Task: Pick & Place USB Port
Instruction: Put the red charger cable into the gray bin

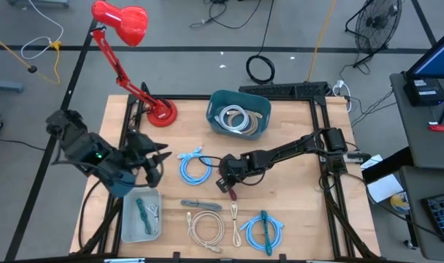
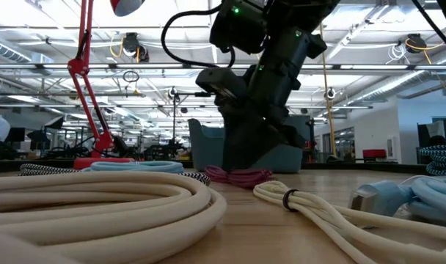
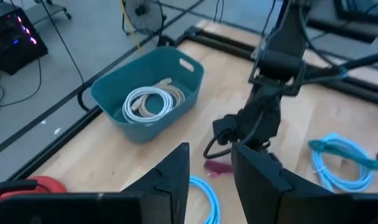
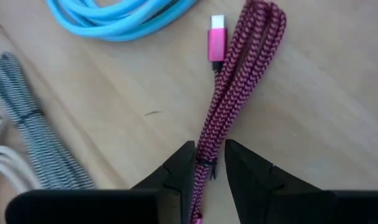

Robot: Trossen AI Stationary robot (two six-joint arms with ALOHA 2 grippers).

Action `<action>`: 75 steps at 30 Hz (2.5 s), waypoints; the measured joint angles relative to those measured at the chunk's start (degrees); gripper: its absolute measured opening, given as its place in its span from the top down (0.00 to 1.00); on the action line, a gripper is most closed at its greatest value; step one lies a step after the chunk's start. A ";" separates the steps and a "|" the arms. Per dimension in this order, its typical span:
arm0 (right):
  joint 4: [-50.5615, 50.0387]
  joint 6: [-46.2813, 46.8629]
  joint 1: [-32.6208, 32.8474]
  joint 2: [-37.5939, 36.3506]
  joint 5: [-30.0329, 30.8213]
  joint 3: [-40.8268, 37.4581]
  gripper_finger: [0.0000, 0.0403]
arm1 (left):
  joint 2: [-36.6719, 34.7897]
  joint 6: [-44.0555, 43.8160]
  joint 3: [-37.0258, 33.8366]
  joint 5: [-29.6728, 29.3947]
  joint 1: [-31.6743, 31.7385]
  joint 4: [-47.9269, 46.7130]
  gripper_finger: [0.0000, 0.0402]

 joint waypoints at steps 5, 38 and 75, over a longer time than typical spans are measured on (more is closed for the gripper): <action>-1.48 -1.67 0.00 1.20 1.42 0.03 0.80 | -0.18 -1.67 0.00 -2.02 -2.13 -0.08 0.70; 7.66 -6.49 -0.81 -17.69 9.44 -0.16 0.95 | -2.01 -23.89 -1.14 -12.75 -2.33 -9.87 0.70; 14.74 -24.69 15.46 -46.73 24.13 -0.07 0.94 | 10.69 21.31 -21.75 50.71 29.06 99.62 0.70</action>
